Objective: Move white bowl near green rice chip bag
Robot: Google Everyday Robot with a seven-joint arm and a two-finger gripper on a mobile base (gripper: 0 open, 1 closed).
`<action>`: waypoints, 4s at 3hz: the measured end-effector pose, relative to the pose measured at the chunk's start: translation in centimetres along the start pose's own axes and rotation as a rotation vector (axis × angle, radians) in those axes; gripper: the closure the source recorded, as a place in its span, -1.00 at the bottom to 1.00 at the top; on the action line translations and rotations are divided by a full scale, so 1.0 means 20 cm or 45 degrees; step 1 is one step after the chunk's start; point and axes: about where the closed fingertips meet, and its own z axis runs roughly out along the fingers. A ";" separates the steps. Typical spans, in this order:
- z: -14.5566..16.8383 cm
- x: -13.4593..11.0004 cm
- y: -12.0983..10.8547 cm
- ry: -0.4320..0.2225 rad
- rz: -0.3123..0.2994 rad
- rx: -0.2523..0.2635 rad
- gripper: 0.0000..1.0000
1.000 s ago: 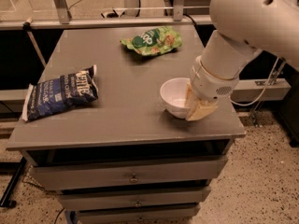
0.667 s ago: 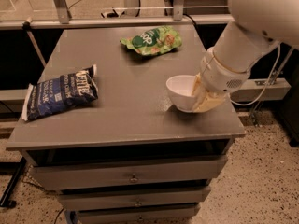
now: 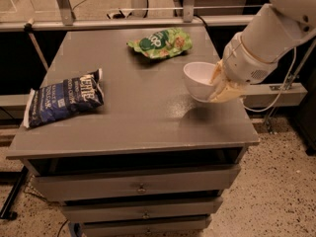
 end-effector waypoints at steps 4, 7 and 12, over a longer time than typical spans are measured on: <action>0.07 -0.07 -0.35 -0.019 -0.196 0.080 1.00; 0.25 -0.08 -0.69 0.063 -0.287 0.121 1.00; 0.45 0.00 -0.93 0.103 -0.264 0.106 1.00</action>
Offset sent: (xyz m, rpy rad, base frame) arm 0.0372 0.0117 0.0147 0.0485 -0.0832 0.0825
